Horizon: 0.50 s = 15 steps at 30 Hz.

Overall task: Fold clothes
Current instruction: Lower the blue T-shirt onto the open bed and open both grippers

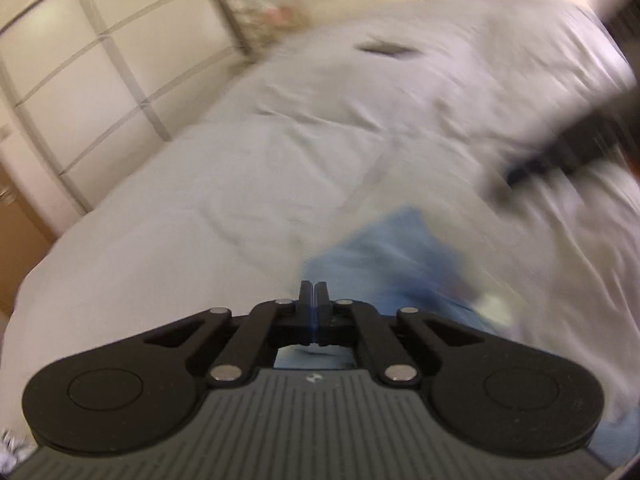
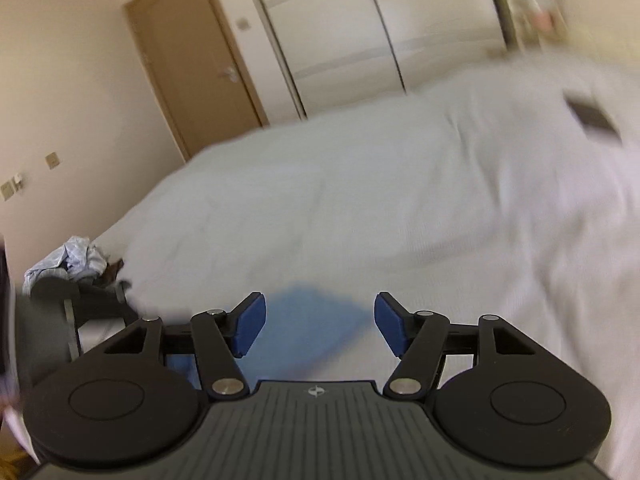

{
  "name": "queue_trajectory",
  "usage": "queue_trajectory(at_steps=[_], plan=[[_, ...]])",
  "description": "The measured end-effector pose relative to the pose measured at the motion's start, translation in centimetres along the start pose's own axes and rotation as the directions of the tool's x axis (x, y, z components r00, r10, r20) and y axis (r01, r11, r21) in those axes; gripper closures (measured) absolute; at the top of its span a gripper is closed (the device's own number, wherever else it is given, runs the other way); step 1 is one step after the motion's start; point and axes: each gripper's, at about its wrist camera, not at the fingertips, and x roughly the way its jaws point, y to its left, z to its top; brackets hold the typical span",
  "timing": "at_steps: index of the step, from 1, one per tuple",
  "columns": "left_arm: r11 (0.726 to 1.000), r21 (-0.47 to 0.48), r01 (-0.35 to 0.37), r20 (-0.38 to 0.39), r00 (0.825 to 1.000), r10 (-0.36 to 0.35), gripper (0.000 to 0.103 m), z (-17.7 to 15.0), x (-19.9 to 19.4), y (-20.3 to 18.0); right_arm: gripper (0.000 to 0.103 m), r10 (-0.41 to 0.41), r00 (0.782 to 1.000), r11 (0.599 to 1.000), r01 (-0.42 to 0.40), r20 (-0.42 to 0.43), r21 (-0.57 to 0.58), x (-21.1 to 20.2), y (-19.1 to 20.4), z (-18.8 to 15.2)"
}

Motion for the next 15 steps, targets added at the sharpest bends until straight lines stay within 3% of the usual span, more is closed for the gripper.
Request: queue_trajectory(at_steps=[4, 5, 7, 8, 10, 12, 15], plan=[[0.977, -0.163, -0.134, 0.033, 0.99, 0.141, 0.103, -1.0, -2.9, 6.7, 0.04, 0.051, 0.996, 0.998, -0.048, -0.069, 0.047, 0.7, 0.1, -3.9], [0.974, -0.181, -0.138, 0.035, 0.989, 0.147, 0.103, -1.0, -3.5, 7.6, 0.04, 0.069, 0.994, 0.996, -0.064, -0.08, 0.06, 0.9, 0.3, -4.6], [0.977, -0.197, -0.083, 0.043, 0.995, 0.093, 0.099, -1.5, -4.4, 8.6, 0.04, 0.101, 0.99, 0.992, -0.093, -0.095, 0.085, 1.9, 1.1, -5.3], [0.985, -0.165, -0.055, 0.042, 0.997, 0.063, 0.093, -1.4, -4.6, 8.0, 0.04, 0.117, 0.988, 0.989, -0.107, -0.103, 0.097, 2.5, 1.5, -5.6], [0.998, -0.069, 0.007, 0.044, 0.999, -0.004, 0.058, -1.4, -4.6, 5.8, 0.04, 0.135, 0.984, 0.986, -0.122, -0.12, 0.109, 3.5, 2.1, -6.0], [0.996, 0.061, 0.07, 0.049, 0.996, -0.073, 0.054, -1.4, -4.6, 2.9, 0.04, 0.117, 0.985, 0.989, -0.104, -0.127, 0.109, 4.0, 2.3, -6.1], [0.941, 0.293, 0.17, 0.021, 0.983, -0.184, 0.054, -1.5, -3.3, -2.3, 0.04, 0.077, 0.991, 0.993, -0.065, -0.112, 0.103, 3.1, 1.7, -6.1]])
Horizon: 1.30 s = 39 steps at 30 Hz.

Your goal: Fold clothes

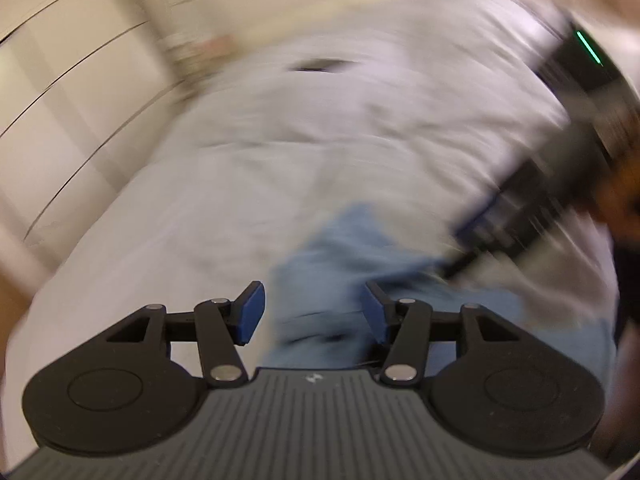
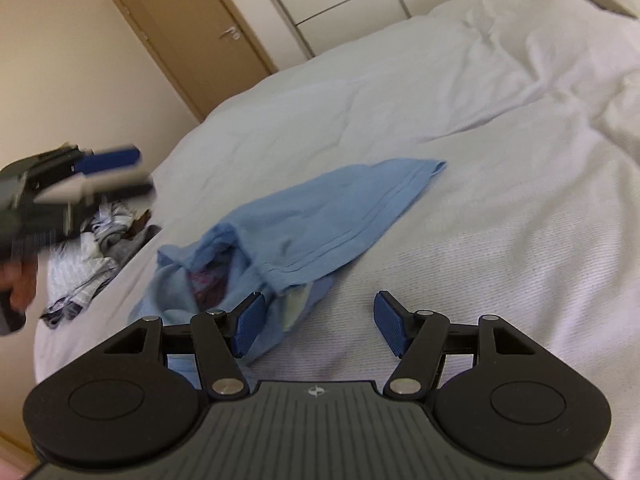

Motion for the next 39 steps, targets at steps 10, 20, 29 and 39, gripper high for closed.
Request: queue_trajectory(at_steps=[10, 20, 29, 39], plan=[[0.999, 0.013, -0.049, 0.01, 0.999, 0.049, 0.101, 1.8, 3.5, 0.4, 0.039, -0.073, 0.997, 0.996, 0.071, 0.038, 0.054, -3.6, -2.2, -0.7], [0.812, -0.284, -0.51, -0.093, 0.858, 0.505, 0.101, -4.7, -7.7, 13.2, 0.038, 0.036, 0.999, 0.997, -0.035, -0.019, 0.071, 1.3, 1.6, 0.6], [0.736, -0.357, -0.574, -0.341, 0.814, 0.47, 0.101, -14.6, -10.9, 14.6, 0.037, 0.105, 0.993, 0.994, -0.104, -0.051, 0.024, 3.8, 5.1, 1.8], [0.782, -0.336, -0.525, -0.475, 0.812, 0.34, 0.078, -21.1, -13.4, 9.1, 0.038, 0.108, 0.966, 0.942, -0.176, -0.237, -0.285, 1.7, 10.9, -1.9]])
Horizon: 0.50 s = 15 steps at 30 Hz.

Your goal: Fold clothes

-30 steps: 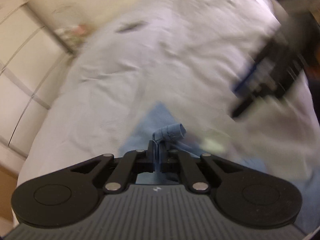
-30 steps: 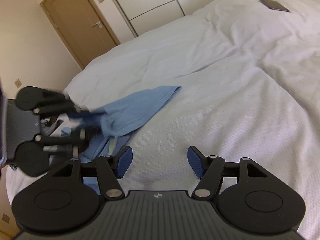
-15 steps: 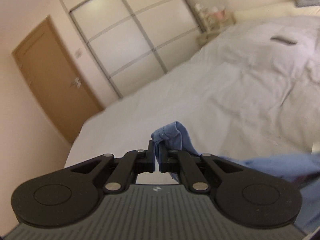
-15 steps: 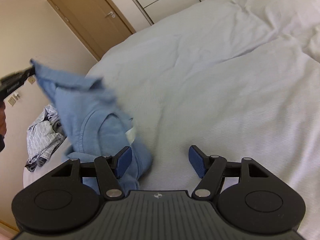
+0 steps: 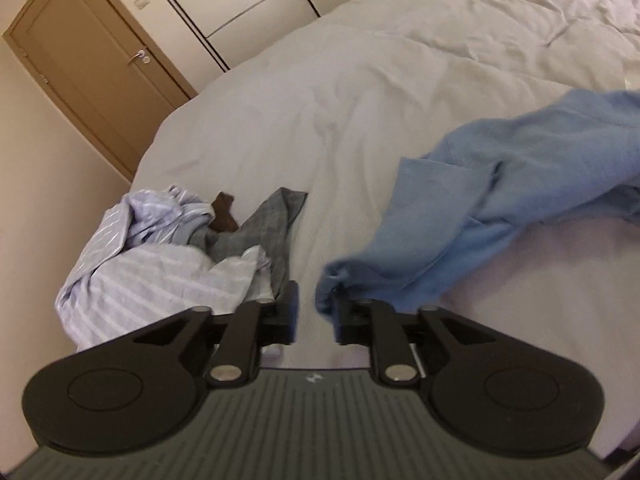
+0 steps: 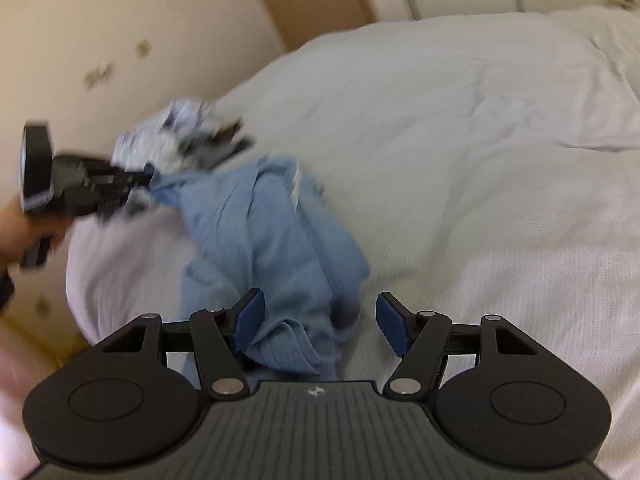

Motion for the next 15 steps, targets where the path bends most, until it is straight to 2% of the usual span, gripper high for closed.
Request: queue_trajectory(at_steps=[1, 4, 7, 11, 13, 15], plan=[[1.0, -0.02, 0.007, 0.01, 1.0, -0.007, 0.071, -0.2, -0.5, 0.5, 0.038, -0.003, 1.0, 1.0, 0.003, -0.015, -0.018, -0.3, 0.5, -0.5], [0.995, -0.082, 0.05, 0.066, 0.997, -0.045, 0.071, 0.0, -2.2, 1.6, 0.039, 0.002, 0.998, 0.998, -0.006, -0.065, -0.056, -1.1, 1.4, -1.9], [0.986, -0.097, 0.138, 0.153, 0.981, -0.122, 0.069, 1.7, -3.1, 1.6, 0.039, 0.01, 0.995, 0.997, -0.017, -0.095, -0.07, -2.3, 2.0, -3.0], [0.957, -0.018, 0.291, 0.224, 0.934, -0.28, 0.061, 4.8, -2.3, -0.6, 0.038, 0.017, 0.992, 0.995, -0.028, -0.123, -0.092, -2.6, 2.7, -3.2], [0.935, 0.041, 0.352, 0.238, 0.906, -0.351, 0.061, 6.4, -1.4, -2.1, 0.038, 0.047, 0.987, 0.992, -0.065, -0.156, -0.112, -2.3, 3.8, -3.7], [0.916, 0.094, 0.389, 0.222, 0.889, -0.401, 0.061, 7.9, 0.0, -3.4, 0.038, 0.055, 0.983, 0.987, -0.081, -0.177, -0.139, -2.2, 4.6, -4.3]])
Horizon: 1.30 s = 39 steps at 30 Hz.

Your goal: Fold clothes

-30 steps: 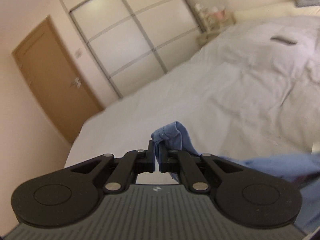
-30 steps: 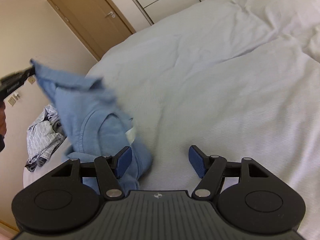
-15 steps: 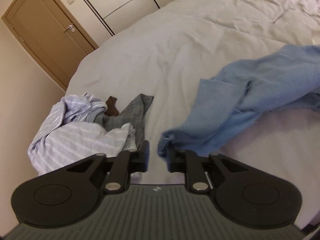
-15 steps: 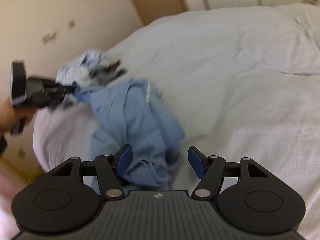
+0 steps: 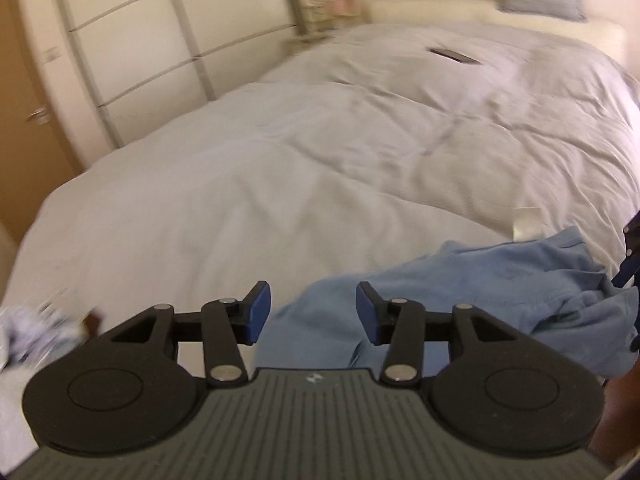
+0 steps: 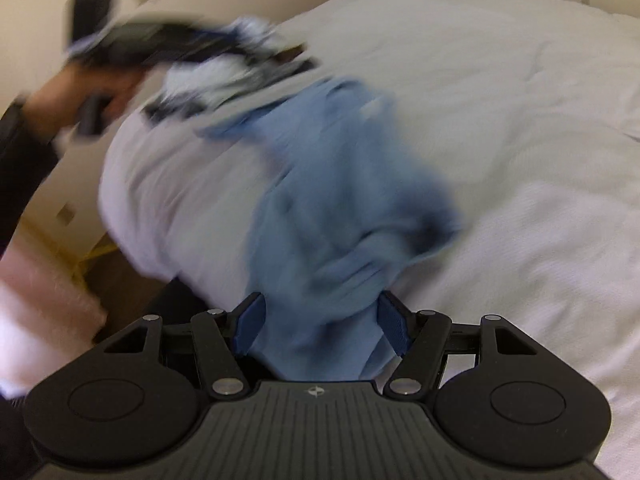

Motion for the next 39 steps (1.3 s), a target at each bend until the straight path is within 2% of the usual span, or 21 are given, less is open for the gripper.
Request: queue_trajectory(at_steps=[3, 5, 7, 10, 11, 12, 13, 14, 15, 16, 18, 21, 28, 31, 32, 35, 37, 39], plan=[[0.995, 0.061, 0.082, -0.054, 0.995, -0.079, 0.06, 1.3, 3.6, -0.3, 0.039, -0.016, 1.0, 0.999, 0.016, -0.006, -0.032, -0.1, 0.6, -0.6], [0.985, 0.108, 0.136, -0.103, 0.987, -0.125, 0.054, 1.5, 5.8, -0.7, 0.039, -0.024, 0.999, 0.999, 0.023, 0.033, 0.029, -0.8, -0.9, -0.8], [0.97, 0.154, 0.186, -0.158, 0.974, -0.162, 0.04, 1.4, 7.7, -1.4, 0.039, -0.045, 0.996, 0.996, 0.038, 0.074, 0.085, -1.3, -2.3, -0.7], [0.948, 0.198, 0.247, -0.229, 0.953, -0.2, 0.041, 1.1, 9.8, -2.1, 0.039, -0.048, 0.992, 0.988, 0.031, 0.114, 0.151, -1.6, -4.3, -0.8], [0.946, 0.199, 0.254, -0.242, 0.949, -0.204, 0.044, 0.8, 9.9, -2.1, 0.039, -0.046, 0.992, 0.986, 0.026, 0.12, 0.165, -1.7, -4.8, -0.7], [0.944, 0.199, 0.262, -0.255, 0.944, -0.208, 0.055, 0.6, 10.0, -2.2, 0.039, -0.044, 0.991, 0.984, 0.021, 0.125, 0.178, -1.7, -5.4, -0.7], [0.946, 0.2, 0.254, -0.256, 0.946, -0.199, 0.075, 0.1, 9.6, -2.4, 0.039, -0.04, 0.991, 0.982, 0.016, 0.128, 0.186, -1.7, -5.8, -0.8], [0.949, 0.202, 0.244, -0.256, 0.948, -0.189, 0.085, -0.5, 9.1, -2.5, 0.039, -0.035, 0.99, 0.981, 0.009, 0.134, 0.193, -1.5, -6.1, -0.7], [0.951, 0.203, 0.234, -0.255, 0.95, -0.179, 0.101, -1.0, 8.7, -2.7, 0.039, -0.028, 0.989, 0.979, -0.002, 0.144, 0.202, -1.4, -6.3, -0.7], [0.953, 0.205, 0.224, -0.255, 0.952, -0.169, 0.103, -1.6, 8.2, -2.8, 0.039, -0.021, 0.988, 0.977, -0.012, 0.154, 0.211, -1.4, -6.5, -0.7], [0.961, 0.185, 0.204, -0.237, 0.959, -0.158, 0.103, -3.0, 6.8, -3.0, 0.039, -0.012, 0.985, 0.974, -0.028, 0.173, 0.226, -1.4, -7.0, -0.6], [0.966, 0.161, 0.203, -0.235, 0.958, -0.162, 0.103, -4.4, 5.1, -3.1, 0.039, -0.01, 0.981, 0.973, -0.035, 0.192, 0.23, -1.4, -7.3, -0.4], [0.957, 0.22, 0.191, -0.275, 0.953, -0.128, 0.103, -5.2, 2.9, -3.0, 0.039, 0.027, 0.969, 0.955, -0.098, 0.246, 0.28, -1.0, -8.8, -0.3], [0.961, 0.191, 0.198, -0.262, 0.954, -0.145, 0.103, -5.3, 2.4, -2.2, 0.039, 0.021, 0.956, 0.942, -0.118, 0.293, 0.316, -1.1, -9.9, -0.4], [0.963, 0.183, 0.198, -0.253, 0.956, -0.149, 0.103, -5.3, 2.2, -1.9, 0.038, 0.008, 0.957, 0.945, -0.102, 0.292, 0.31, -0.8, -10.2, -0.4], [0.967, 0.177, 0.184, -0.205, 0.968, -0.146, 0.094, -4.6, 1.6, -1.2, 0.038, 0.013, 0.967, 0.968, -0.076, 0.255, 0.239, 0.3, -10.4, -0.4], [0.967, 0.182, 0.176, -0.181, 0.973, -0.143, 0.08, -3.8, 1.4, -0.8, 0.038, 0.049, 0.969, 0.979, -0.095, 0.243, 0.182, 0.4, -10.4, -0.7], [0.964, 0.192, 0.183, -0.161, 0.975, -0.153, 0.078, -2.9, 1.6, -0.5, 0.038, 0.072, 0.97, 0.985, -0.106, 0.233, 0.135, 0.2, -10.7, -1.0]])
